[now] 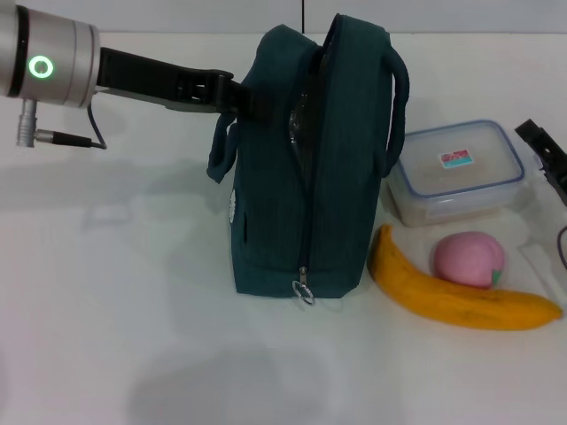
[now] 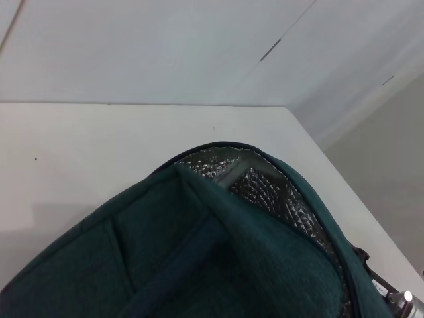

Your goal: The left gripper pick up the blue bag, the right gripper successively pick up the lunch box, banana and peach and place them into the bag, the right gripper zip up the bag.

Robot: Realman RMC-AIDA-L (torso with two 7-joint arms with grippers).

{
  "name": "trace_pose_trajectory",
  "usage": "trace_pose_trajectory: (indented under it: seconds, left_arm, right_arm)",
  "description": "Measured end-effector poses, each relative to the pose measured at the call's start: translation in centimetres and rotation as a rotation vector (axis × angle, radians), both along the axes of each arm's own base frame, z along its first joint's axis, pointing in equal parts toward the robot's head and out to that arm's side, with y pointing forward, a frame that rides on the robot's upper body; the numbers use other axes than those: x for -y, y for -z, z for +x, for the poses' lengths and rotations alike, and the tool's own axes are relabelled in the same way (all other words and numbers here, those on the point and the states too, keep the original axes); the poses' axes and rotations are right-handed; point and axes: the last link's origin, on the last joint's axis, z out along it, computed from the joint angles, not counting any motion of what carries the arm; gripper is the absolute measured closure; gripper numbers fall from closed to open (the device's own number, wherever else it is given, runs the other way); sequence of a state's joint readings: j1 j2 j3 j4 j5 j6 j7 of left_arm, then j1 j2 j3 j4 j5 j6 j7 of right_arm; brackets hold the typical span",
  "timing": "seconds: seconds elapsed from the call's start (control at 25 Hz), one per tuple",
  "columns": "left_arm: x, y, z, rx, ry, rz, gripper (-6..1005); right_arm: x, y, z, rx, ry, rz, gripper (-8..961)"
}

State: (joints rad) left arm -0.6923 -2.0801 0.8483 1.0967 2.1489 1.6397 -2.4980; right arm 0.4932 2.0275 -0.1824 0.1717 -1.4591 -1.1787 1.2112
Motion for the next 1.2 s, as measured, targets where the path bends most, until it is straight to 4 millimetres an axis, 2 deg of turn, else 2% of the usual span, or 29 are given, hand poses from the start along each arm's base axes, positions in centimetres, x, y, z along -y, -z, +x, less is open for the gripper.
trace_pose_trajectory:
  seconds: [0.24,0.68,0.8,1.2]
  left_arm:
    - [0.04,0.03,-0.06,0.002,-0.002,0.000,931]
    - [0.13,0.10,-0.19,0.004,-0.006,0.000,931]
    - [0.13,0.13,-0.20,0.004,-0.006,-0.001,931]
    - [0.22,0.57,-0.15,0.027,0.014,-0.016,931]
  right_arm:
    - [-0.47,0.67,-0.95,-0.006,-0.023,-0.027,267]
    - [-0.21,0.87,-0.80,-0.002,-0.020,-0.039,277]
    - [-0.09,0.92,-0.79,0.004,-0.028,-0.049,512]
    - [0.02,0.62,-0.85,-0.017,-0.043,-0.050,650]
